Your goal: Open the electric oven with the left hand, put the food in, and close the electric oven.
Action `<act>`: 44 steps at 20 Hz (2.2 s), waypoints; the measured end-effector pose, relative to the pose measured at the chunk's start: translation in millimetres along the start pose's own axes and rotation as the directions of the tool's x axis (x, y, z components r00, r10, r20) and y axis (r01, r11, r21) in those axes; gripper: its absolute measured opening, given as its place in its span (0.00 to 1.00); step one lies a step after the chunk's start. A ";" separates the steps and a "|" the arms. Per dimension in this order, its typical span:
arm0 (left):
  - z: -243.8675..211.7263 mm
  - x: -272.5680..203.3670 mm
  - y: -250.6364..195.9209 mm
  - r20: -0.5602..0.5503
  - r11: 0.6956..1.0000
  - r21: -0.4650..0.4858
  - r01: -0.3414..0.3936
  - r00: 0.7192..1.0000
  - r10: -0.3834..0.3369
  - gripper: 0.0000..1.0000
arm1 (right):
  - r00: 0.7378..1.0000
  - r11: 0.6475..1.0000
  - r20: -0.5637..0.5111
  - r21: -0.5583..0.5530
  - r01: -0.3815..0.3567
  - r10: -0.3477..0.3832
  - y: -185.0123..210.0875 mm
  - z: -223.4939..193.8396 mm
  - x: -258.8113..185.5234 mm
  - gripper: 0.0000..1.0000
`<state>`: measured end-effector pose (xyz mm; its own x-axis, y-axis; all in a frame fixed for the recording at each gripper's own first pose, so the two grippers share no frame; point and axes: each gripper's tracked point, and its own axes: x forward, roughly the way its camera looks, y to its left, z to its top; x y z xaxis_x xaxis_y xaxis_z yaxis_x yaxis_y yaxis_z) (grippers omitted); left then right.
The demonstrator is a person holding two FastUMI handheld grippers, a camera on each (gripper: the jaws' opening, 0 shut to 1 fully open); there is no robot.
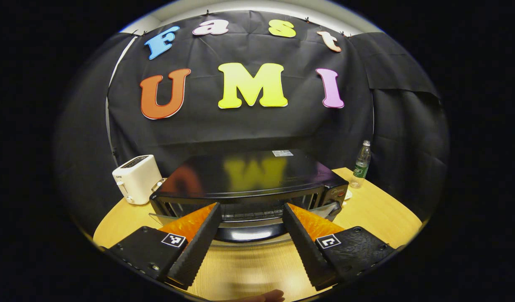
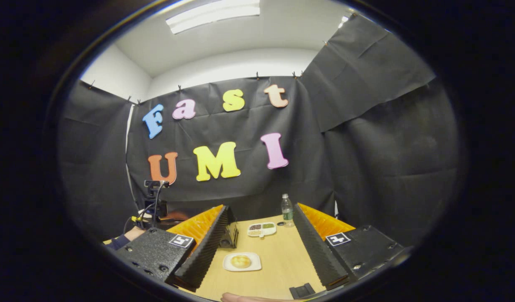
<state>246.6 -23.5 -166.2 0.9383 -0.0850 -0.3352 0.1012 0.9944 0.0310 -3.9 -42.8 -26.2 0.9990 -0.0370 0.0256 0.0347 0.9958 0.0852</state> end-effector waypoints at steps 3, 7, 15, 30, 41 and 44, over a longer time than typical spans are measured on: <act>-14.6 -15.5 -2.7 -0.037 1.000 0.005 -0.001 0.999 0.002 0.98 | 1.000 1.000 -0.009 -0.012 -0.006 0.006 3.0 -3.7 -0.7 0.96; -27.7 -30.8 -5.8 -0.056 1.000 0.002 -0.001 0.998 0.001 0.97 | 1.000 1.000 -0.022 -0.020 -0.016 0.015 8.4 -9.1 -0.5 0.96; -66.8 -59.3 -15.9 -0.102 0.997 -0.081 0.012 0.995 -0.020 0.97 | 0.999 0.999 -0.045 -0.027 -0.027 0.026 10.9 -18.1 -0.2 0.96; -148.8 -64.2 -26.2 -0.199 0.991 -0.129 0.018 0.979 -0.043 0.96 | 0.990 0.998 -0.141 -0.041 -0.038 0.032 20.1 -58.1 14.7 0.96; -153.3 -64.3 -18.7 -0.147 0.989 -0.149 -0.007 0.989 -0.015 0.95 | 0.966 0.995 -0.260 -0.096 -0.041 0.014 37.5 -117.6 57.3 0.96; -128.8 -82.7 -1.1 -0.099 0.983 -0.179 -0.037 0.995 0.019 0.82 | 0.952 0.992 -0.304 -0.112 -0.057 0.020 44.7 -144.4 78.1 0.97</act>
<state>126.3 -9.4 -259.8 0.9026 -0.0592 -0.4265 0.0056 0.9920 -0.1259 79.8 10.9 -164.2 0.9609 0.0104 -0.2769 -0.0189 0.9994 -0.0281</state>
